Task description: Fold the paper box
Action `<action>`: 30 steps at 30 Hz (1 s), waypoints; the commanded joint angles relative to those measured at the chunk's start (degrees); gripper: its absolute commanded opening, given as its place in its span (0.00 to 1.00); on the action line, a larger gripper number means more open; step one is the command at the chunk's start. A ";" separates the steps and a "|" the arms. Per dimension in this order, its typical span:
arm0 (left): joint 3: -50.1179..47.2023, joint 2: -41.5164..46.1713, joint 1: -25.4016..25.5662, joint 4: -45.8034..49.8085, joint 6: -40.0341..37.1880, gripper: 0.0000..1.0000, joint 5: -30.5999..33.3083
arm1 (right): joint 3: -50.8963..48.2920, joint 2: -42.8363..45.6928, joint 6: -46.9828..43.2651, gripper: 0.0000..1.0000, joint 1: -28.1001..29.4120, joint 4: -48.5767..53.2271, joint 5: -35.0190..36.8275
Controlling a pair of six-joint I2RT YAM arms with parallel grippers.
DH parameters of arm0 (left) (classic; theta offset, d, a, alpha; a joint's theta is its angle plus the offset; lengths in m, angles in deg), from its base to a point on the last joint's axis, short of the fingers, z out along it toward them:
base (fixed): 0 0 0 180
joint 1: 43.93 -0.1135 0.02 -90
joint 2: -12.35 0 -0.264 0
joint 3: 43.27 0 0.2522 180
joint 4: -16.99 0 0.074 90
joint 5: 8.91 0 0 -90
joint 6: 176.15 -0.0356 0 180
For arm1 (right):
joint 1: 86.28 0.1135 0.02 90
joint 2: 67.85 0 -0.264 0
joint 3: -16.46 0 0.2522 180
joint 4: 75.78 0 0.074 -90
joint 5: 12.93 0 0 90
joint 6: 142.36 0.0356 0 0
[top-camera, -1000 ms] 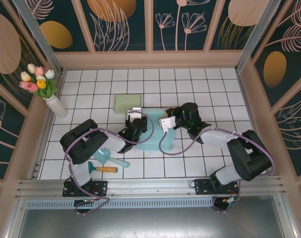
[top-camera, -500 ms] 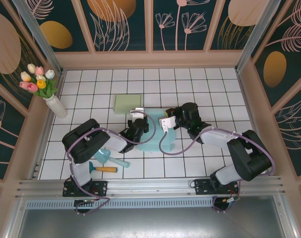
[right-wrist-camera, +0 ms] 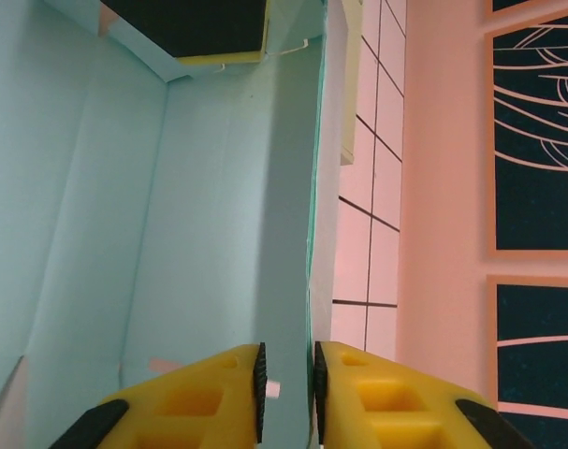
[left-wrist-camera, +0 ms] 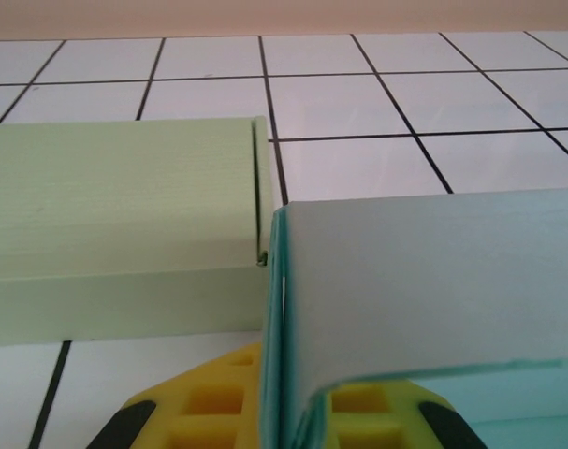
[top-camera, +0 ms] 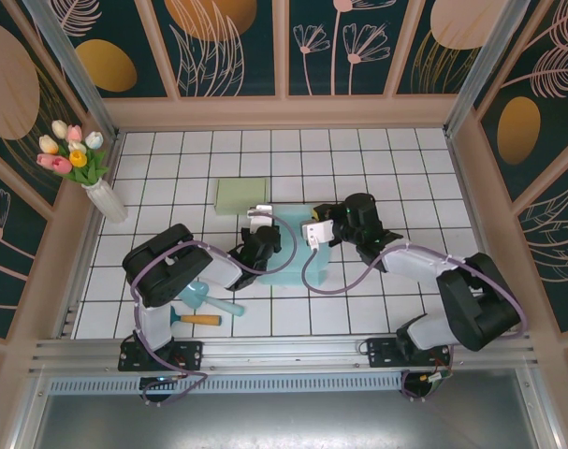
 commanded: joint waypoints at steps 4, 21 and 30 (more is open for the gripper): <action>-1.76 0.07 -0.60 -0.79 -1.76 0.10 4.19 | 4.15 6.55 4.83 0.31 -0.71 9.66 -5.98; -3.71 -2.08 -0.61 -11.06 -10.85 0.08 6.08 | 8.60 13.69 93.33 0.99 -2.19 1.92 21.64; -0.26 -6.71 -0.63 -12.85 -14.48 0.09 6.49 | 6.59 10.46 116.60 0.84 -1.13 7.67 19.09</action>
